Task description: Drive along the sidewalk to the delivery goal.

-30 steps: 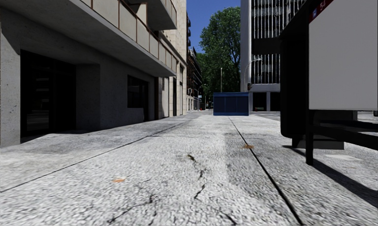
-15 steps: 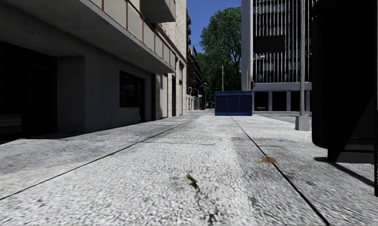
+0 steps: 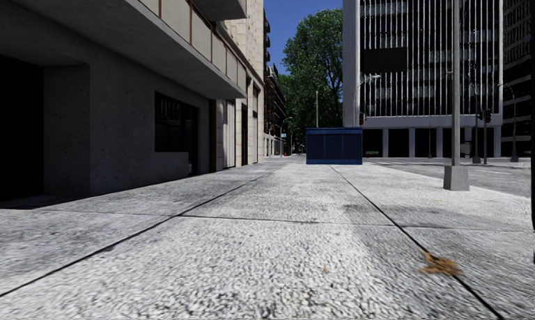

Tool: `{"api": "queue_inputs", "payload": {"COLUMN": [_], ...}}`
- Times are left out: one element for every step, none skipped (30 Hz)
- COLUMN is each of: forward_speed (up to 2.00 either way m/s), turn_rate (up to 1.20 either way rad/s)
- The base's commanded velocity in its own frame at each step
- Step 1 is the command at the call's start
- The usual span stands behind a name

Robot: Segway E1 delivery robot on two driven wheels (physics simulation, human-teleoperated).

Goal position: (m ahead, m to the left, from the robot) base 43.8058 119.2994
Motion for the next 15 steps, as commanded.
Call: {"api": "queue_inputs", "payload": {"forward_speed": [2.00,2.00,2.00,1.96,1.95,1.95,1.95,1.95,1.95,1.95,1.95,1.95,1.95,1.94,1.94], "turn_rate": [0.00,0.00,0.00,0.00,0.00,0.00,0.00,0.00,0.00,0.00,0.00,0.00,0.00,0.00,0.00]}}
